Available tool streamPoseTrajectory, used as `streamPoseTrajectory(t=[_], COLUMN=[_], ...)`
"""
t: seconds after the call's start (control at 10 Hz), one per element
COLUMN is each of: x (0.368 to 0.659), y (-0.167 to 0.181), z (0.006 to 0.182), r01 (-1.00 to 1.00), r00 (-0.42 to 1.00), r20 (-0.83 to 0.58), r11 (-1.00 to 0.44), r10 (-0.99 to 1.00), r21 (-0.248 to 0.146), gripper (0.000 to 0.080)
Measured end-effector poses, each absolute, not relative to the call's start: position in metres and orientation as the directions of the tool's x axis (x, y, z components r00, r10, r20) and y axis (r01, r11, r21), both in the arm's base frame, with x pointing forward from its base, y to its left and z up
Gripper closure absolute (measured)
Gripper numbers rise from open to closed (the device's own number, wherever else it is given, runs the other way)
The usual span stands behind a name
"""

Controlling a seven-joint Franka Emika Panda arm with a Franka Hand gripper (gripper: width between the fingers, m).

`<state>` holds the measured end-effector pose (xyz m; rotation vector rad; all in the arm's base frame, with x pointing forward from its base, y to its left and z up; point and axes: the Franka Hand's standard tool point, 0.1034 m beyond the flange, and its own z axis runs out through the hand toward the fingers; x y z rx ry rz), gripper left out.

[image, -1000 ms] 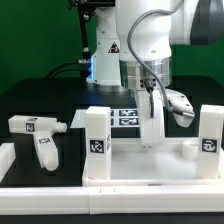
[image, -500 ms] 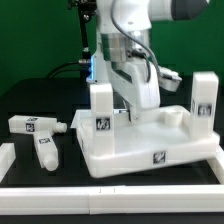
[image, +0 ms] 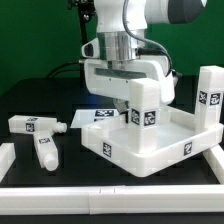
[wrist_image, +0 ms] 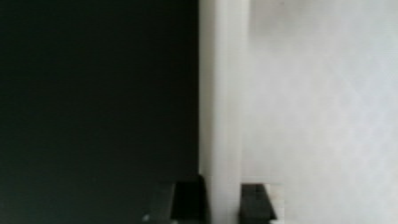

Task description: Assemble desk

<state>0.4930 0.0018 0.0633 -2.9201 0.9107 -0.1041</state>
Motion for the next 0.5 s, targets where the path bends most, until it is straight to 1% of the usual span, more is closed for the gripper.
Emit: streamPoseTrajectory(t=[0.1,0.2,0.3,0.5], x=[0.4995,0.5000,0.4968,0.4963], y=[0.0032,0.0066,0.0070,0.0047], z=[0.0659,0.0625,0.0574,0.0568], r01=[-0.428,-0.318,-0.210,-0.126], r00=[0.898,0.944,0.975,0.989], r20=[0.065,0.069,0.066,0.068], r11=[-0.899,-0.945,-0.976,-0.991], r10=[-0.435,-0.323,-0.213,-0.129], r21=[-0.093,-0.077,-0.053,-0.041], gripper=[0.0745,0.0745,0.0745,0.0745])
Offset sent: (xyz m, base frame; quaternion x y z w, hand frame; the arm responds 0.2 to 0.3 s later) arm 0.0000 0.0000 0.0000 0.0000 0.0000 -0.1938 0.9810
